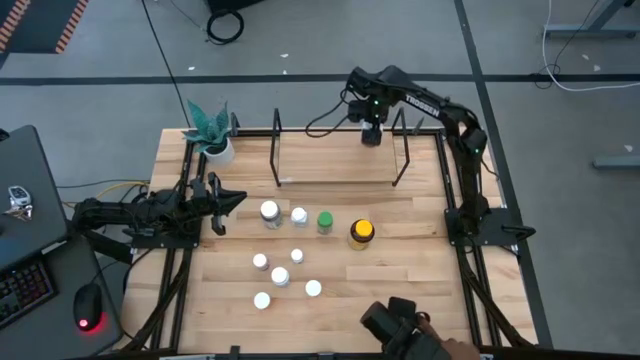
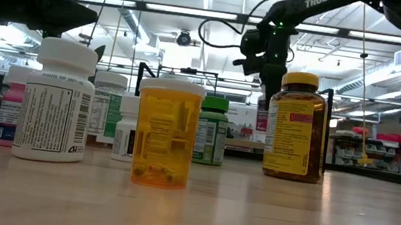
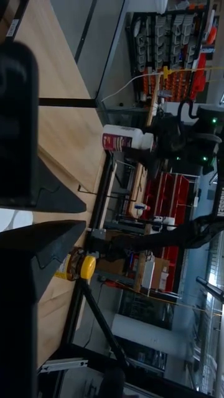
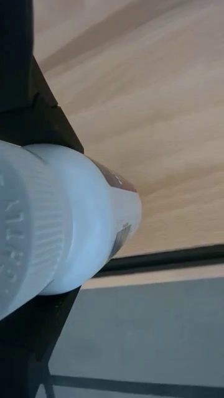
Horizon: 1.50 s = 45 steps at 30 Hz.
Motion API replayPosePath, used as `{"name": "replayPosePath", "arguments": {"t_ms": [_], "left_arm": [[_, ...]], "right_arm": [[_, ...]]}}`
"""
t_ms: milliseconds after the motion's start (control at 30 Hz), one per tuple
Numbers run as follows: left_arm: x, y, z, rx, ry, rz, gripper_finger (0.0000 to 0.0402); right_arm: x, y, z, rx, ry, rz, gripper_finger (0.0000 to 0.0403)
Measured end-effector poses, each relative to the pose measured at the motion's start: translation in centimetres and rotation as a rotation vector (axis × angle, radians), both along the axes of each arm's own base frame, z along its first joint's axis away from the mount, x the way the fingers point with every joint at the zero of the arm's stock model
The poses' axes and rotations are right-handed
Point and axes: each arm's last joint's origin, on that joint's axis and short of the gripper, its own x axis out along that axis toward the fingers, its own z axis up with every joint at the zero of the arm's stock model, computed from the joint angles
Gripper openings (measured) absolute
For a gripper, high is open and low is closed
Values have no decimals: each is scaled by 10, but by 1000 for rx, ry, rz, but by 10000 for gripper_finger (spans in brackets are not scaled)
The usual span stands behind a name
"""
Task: Pick and place medicine bottles onto shelf by color
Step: Put the large white medicine bottle on the shelf
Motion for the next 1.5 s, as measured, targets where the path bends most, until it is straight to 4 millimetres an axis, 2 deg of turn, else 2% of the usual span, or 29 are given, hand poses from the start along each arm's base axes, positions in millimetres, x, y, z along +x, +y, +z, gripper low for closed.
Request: {"name": "replayPosePath", "arguments": {"t_ms": [267,633,1033,1500], "left_arm": [[0,0,0,0,0,0,38],[0,0,0,0,0,0,30],[0,0,0,0,0,0,40],[0,0,0,0,0,0,32]], "right_arm": [[-11,-15,-8,7,-29,-13,318],[-14,-13,-22,4,52,22,319],[-17,-14,-23,5,76,-17,323],[-18,-14,-22,-19,105,-39,359]]}}
